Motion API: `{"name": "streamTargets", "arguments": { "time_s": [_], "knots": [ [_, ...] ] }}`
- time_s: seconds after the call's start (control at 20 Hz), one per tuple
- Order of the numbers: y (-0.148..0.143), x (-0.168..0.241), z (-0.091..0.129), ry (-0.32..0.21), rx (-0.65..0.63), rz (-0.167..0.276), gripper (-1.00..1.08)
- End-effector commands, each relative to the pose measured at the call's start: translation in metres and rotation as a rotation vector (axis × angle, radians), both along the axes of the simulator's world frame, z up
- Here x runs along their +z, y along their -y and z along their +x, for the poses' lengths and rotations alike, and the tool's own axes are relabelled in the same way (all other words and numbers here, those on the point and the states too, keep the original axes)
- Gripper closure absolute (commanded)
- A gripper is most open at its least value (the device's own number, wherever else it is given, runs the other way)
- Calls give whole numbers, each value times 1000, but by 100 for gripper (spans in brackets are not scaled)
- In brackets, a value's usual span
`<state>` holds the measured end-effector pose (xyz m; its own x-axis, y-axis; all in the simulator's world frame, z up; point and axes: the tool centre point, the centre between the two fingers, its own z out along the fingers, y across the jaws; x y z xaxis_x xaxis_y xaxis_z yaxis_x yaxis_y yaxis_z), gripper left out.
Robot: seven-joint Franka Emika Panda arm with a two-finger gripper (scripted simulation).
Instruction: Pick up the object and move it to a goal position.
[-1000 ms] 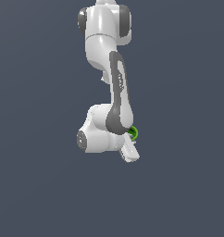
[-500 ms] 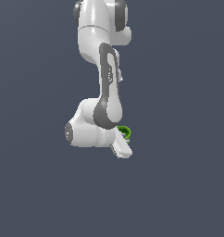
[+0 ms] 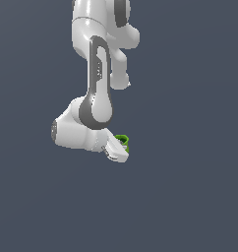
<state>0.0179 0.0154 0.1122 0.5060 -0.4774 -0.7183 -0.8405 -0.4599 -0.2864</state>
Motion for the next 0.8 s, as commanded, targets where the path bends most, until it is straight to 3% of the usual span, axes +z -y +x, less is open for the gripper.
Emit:
{"name": "streamTargets", "arguments": {
  "time_s": [0.0,0.75],
  "knots": [
    [13,6,1,56,15,14,108],
    [90,30,2,376,99,105,108]
  ]
}}
